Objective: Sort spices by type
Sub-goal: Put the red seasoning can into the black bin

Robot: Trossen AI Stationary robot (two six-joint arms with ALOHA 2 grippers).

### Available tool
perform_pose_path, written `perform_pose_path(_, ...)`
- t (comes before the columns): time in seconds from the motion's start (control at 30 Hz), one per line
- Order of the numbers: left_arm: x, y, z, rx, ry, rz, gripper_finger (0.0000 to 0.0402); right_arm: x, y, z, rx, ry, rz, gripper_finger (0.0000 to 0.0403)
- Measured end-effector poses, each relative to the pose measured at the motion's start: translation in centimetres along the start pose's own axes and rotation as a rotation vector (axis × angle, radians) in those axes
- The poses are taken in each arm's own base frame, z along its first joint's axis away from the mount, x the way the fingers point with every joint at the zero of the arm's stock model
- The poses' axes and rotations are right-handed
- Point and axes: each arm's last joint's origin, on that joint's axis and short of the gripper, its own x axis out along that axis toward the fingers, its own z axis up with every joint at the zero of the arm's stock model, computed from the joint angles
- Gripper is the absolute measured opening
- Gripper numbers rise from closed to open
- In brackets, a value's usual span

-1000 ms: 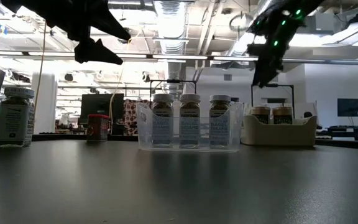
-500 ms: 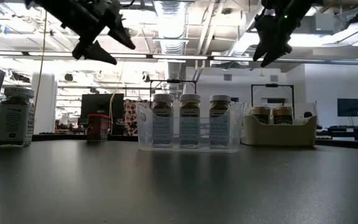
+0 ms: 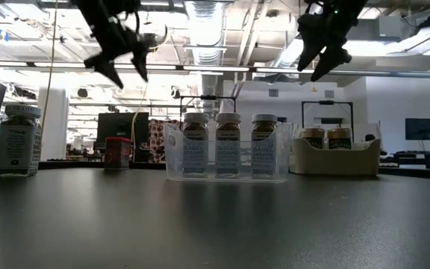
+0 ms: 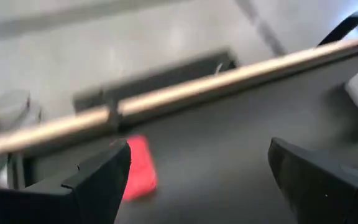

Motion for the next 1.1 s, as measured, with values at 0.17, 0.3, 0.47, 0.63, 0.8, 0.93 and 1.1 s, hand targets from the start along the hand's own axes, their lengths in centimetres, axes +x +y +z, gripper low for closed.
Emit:
perform_pose_path(0.17,4.2,1.7,0.5,-0.091,0.292,0.135,0.0362,-0.1,1.4,-0.4,0.048,-0.004,0.001,0.0333)
perform_pose_path(0.3,6.9,2.2,0.1,-0.093,0.4,0.177,0.0362,-0.2,2.4,-0.7,0.066,-0.001,0.018,0.0333)
perform_pose_path(0.47,9.6,2.4,-0.9,-0.086,0.496,0.208,0.0362,-0.4,3.3,-1.1,0.06,-0.006,0.018,0.0333)
perform_pose_path(0.63,11.9,3.1,-1.6,-0.083,0.564,0.252,0.0362,-0.4,3.7,-1.2,0.045,-0.013,0.01,0.0333)
perform_pose_path(0.8,13.8,4.1,-1.9,-0.119,0.602,0.264,0.0362,-0.4,3.7,-1.2,0.034,-0.013,0.011,0.0333)
perform_pose_path(0.93,14.7,4.5,-2.1,-0.129,0.609,0.261,0.0362,-0.4,3.6,-1.2,0.04,-0.014,0.006,0.0333)
perform_pose_path(1.1,15.3,4.9,-2.0,-0.141,0.597,0.261,0.0358,-0.4,3.6,-1.2,0.04,-0.014,0.006,0.0333)
